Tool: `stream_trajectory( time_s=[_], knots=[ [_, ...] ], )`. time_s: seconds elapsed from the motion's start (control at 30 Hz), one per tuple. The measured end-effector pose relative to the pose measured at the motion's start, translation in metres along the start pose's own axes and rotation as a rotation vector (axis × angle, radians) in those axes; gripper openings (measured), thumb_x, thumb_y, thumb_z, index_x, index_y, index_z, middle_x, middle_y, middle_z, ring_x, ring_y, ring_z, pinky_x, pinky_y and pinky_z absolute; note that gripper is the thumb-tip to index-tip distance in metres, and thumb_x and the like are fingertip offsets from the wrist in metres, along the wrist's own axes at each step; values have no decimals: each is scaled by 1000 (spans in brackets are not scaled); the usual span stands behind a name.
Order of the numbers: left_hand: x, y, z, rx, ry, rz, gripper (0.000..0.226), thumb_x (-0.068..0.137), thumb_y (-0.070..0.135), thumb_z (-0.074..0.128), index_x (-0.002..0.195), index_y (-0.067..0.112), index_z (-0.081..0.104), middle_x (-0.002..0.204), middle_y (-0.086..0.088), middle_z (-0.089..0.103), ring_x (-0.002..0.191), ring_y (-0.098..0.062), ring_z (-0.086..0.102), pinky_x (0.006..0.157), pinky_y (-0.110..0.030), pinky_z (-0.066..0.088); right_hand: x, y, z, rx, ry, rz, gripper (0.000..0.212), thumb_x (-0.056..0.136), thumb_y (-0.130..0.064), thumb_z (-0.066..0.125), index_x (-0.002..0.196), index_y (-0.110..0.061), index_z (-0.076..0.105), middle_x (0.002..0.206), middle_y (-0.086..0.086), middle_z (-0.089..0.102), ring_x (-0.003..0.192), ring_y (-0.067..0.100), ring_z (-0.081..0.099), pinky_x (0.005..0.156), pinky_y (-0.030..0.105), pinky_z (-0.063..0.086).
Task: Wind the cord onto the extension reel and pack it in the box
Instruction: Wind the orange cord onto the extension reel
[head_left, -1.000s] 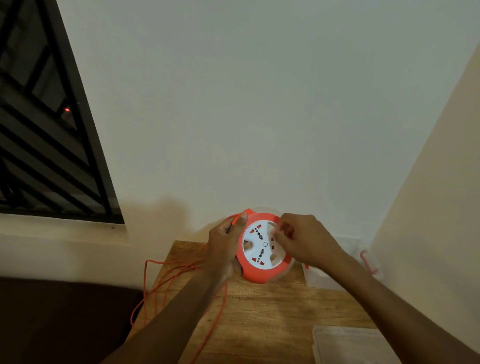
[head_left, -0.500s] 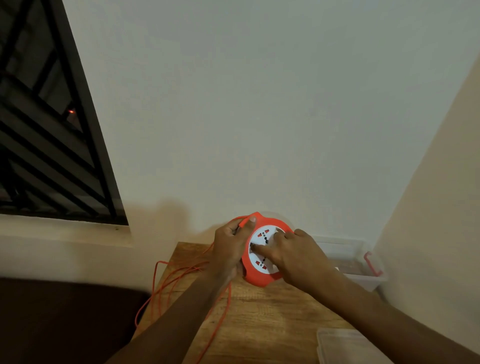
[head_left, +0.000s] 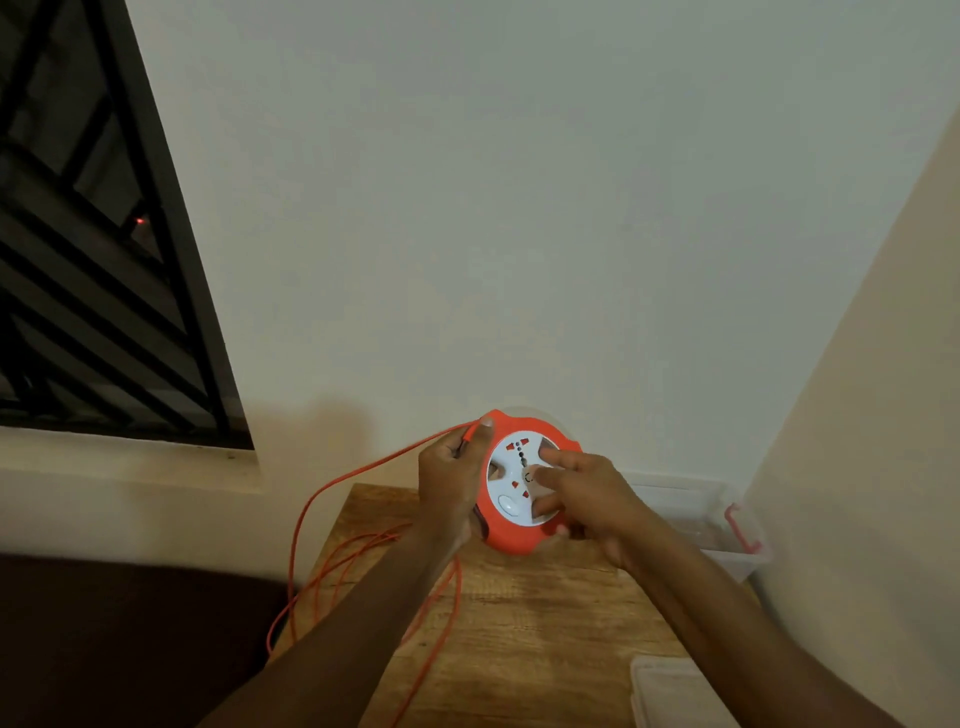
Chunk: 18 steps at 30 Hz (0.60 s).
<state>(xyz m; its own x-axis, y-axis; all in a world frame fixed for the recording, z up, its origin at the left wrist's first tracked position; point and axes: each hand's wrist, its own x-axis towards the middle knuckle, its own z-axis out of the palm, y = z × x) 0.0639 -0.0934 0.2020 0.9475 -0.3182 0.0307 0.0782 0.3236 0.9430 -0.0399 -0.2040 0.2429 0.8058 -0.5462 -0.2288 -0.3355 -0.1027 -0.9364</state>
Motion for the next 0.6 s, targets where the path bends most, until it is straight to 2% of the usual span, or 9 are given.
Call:
stream_trajectory(
  time_s=[0.03, 0.1, 0.17, 0.23, 0.3, 0.4, 0.5, 0.6],
  knots=[
    [0, -1, -2, 12, -12, -5, 19, 96, 34, 71, 90, 19, 80, 87, -7, 83, 80, -29, 80, 67, -39, 66, -4, -1, 0, 17, -42, 32, 53, 87, -28, 68, 137, -24, 52, 90, 10, 74, 54, 16, 65, 47, 26, 47],
    [1, -1, -3, -2, -40, -25, 21, 96, 35, 70, 85, 22, 82, 87, -7, 82, 78, -26, 80, 65, -37, 66, -12, 0, 2, -188, -34, -63, 67, 83, -36, 71, 143, -23, 43, 114, -2, 64, 77, 13, 68, 60, 30, 55],
    [2, 1, -2, -5, -57, -44, 24, 96, 36, 70, 79, 26, 83, 86, -7, 82, 76, -23, 79, 67, -38, 66, -19, 2, 5, -602, 100, -340, 68, 80, -44, 68, 140, -28, 42, 119, -7, 64, 98, 16, 65, 75, 33, 53],
    [4, 3, -2, 14, -88, -48, 23, 96, 37, 70, 81, 28, 83, 87, -5, 82, 77, -23, 79, 67, -36, 66, -22, 5, 2, -970, 202, -688, 57, 81, -35, 65, 134, -34, 45, 119, -3, 65, 99, 22, 64, 73, 35, 52],
    [5, 3, -3, 25, -126, -49, 21, 97, 39, 68, 85, 30, 84, 91, -4, 83, 81, -24, 81, 64, -33, 65, -22, 8, -3, -1247, 152, -863, 62, 79, -21, 67, 135, -38, 44, 130, 4, 56, 101, 27, 62, 70, 36, 53],
    [3, 3, -1, 31, -168, -36, 19, 97, 39, 67, 89, 33, 83, 95, -3, 83, 85, -24, 81, 65, -31, 64, -17, 13, -6, -1467, 114, -844, 75, 82, -15, 64, 143, -38, 29, 143, 15, 40, 109, 33, 56, 78, 40, 52],
    [1, 2, 5, 41, -174, -36, 17, 94, 41, 68, 90, 34, 83, 96, 2, 83, 85, -21, 81, 63, -28, 63, -13, 17, -1, -1511, 158, -753, 72, 90, -23, 60, 146, -38, 17, 137, 21, 42, 107, 39, 55, 86, 44, 50],
    [3, 1, 8, 30, -178, -47, 17, 93, 42, 68, 97, 31, 81, 97, 3, 83, 87, -21, 81, 64, -30, 64, -7, 18, -1, -1535, 164, -749, 72, 91, -23, 59, 147, -34, 15, 132, 23, 45, 106, 40, 55, 85, 44, 51]
  ],
)
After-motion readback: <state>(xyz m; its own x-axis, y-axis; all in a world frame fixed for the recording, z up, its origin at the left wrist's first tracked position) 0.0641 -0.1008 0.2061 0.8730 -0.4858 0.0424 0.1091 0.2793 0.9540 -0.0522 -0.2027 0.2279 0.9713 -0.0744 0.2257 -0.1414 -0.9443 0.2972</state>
